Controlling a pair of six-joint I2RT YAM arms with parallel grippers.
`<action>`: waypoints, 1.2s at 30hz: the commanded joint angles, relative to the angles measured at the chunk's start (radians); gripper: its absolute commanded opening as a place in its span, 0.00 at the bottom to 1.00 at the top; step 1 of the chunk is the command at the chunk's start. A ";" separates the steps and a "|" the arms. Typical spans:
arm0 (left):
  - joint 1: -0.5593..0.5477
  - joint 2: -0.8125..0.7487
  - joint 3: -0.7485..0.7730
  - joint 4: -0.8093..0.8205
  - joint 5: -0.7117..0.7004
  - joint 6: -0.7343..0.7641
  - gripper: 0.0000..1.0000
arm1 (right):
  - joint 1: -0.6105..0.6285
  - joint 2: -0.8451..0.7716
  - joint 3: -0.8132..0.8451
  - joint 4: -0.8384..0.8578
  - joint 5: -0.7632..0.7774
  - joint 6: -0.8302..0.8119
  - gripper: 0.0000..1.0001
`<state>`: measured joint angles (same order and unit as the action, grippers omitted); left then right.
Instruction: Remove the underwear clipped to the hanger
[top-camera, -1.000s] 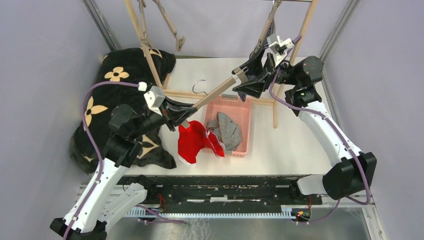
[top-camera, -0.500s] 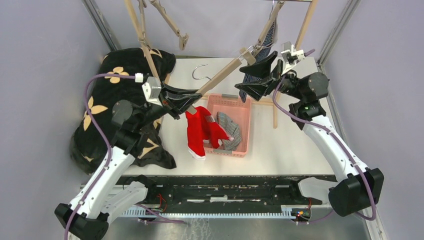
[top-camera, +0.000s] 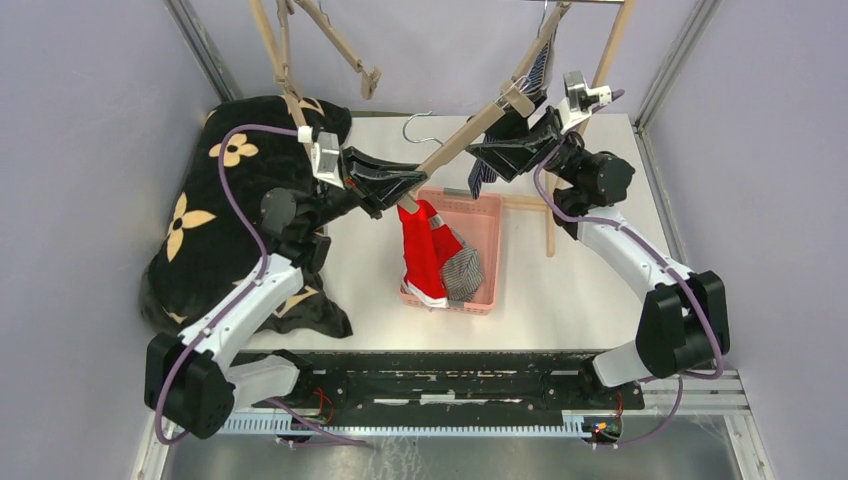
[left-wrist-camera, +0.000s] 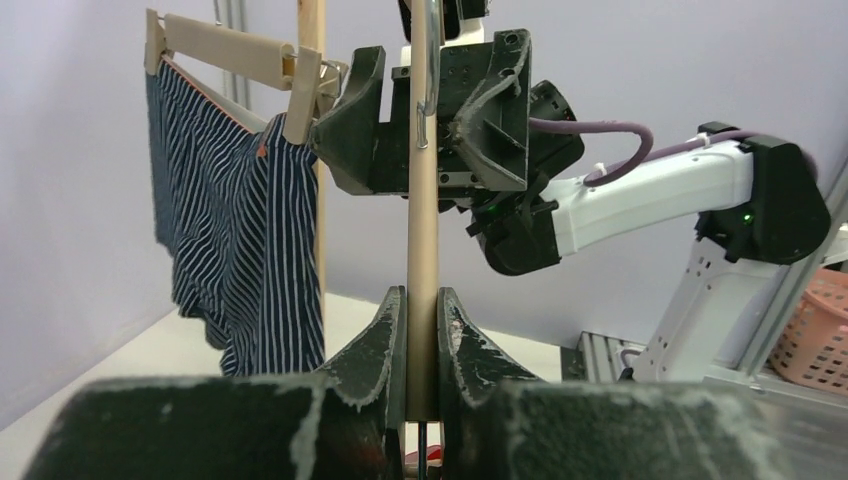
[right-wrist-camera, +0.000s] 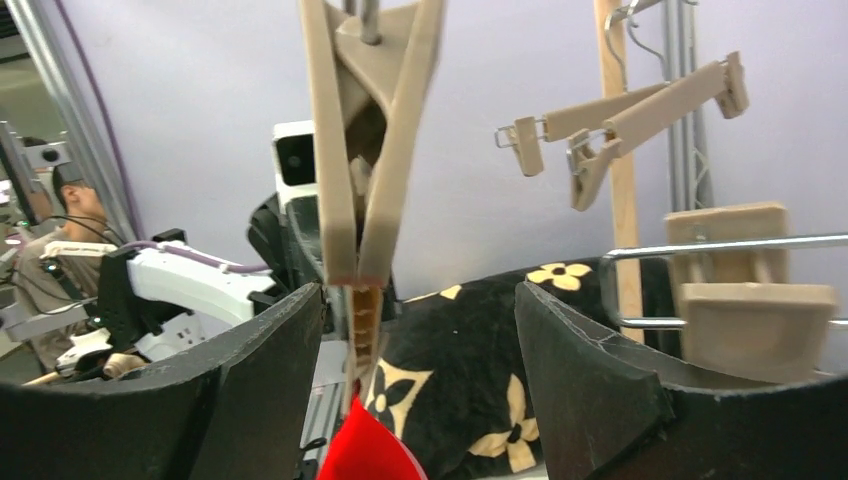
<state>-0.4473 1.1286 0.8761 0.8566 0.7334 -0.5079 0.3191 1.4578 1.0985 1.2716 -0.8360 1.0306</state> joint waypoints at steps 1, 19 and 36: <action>-0.009 0.056 0.021 0.275 0.030 -0.176 0.03 | 0.031 -0.024 0.058 0.136 -0.007 0.046 0.78; -0.031 0.130 0.049 0.285 0.011 -0.187 0.03 | 0.067 -0.073 0.068 -0.120 -0.026 -0.159 0.01; -0.033 0.047 -0.001 -0.082 -0.043 0.066 0.99 | 0.071 -0.155 0.047 -0.238 0.009 -0.276 0.01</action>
<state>-0.4755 1.2308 0.8822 0.8986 0.7464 -0.5793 0.3882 1.3678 1.1313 1.0355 -0.8551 0.8124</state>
